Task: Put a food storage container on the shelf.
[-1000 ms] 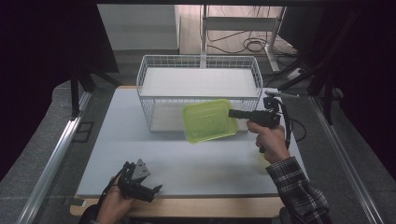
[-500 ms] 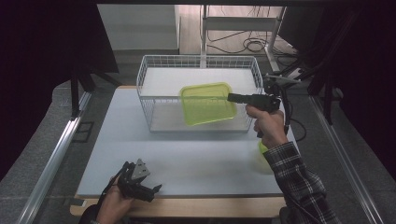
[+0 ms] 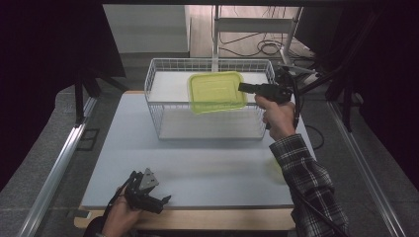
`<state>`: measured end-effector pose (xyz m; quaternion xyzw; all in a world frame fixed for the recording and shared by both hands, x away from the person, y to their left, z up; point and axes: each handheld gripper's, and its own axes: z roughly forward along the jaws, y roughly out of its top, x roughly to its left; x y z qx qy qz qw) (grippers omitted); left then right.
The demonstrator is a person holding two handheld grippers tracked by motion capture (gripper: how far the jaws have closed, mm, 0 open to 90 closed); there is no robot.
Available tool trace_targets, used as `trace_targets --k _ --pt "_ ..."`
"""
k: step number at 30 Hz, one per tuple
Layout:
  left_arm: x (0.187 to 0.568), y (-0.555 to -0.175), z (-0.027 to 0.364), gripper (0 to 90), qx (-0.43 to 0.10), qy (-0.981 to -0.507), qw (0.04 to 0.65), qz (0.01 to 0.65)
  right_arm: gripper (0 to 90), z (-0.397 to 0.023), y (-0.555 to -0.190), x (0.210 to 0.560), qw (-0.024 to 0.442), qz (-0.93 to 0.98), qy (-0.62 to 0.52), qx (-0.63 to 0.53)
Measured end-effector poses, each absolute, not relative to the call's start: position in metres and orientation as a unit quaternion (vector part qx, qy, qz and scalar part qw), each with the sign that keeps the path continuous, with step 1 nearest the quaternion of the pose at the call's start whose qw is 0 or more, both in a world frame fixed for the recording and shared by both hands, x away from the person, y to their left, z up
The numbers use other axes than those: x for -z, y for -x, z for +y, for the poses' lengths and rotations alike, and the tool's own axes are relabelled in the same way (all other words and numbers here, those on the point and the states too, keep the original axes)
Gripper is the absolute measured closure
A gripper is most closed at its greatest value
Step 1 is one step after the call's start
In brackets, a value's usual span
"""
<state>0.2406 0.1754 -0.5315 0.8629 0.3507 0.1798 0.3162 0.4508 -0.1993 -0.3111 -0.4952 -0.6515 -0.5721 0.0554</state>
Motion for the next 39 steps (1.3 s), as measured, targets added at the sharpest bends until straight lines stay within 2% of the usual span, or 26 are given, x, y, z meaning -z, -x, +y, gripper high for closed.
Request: trace_targets --k 8,27,39 --pt "0.532 -0.241 0.175 2.1 -0.178 -0.863 0.316 0.351 80.1 -0.187 -0.468 0.306 0.027 -0.646 0.510 0.567" --pt "0.533 -0.241 0.173 1.8 -0.179 -0.865 0.312 0.350 79.8 -0.173 -0.490 0.315 -0.003 -0.638 0.538 0.551" --pt "0.533 -0.241 0.173 1.8 -0.178 -0.866 0.310 0.349 75.1 -0.171 -0.498 0.320 -0.036 -0.656 0.535 0.531"
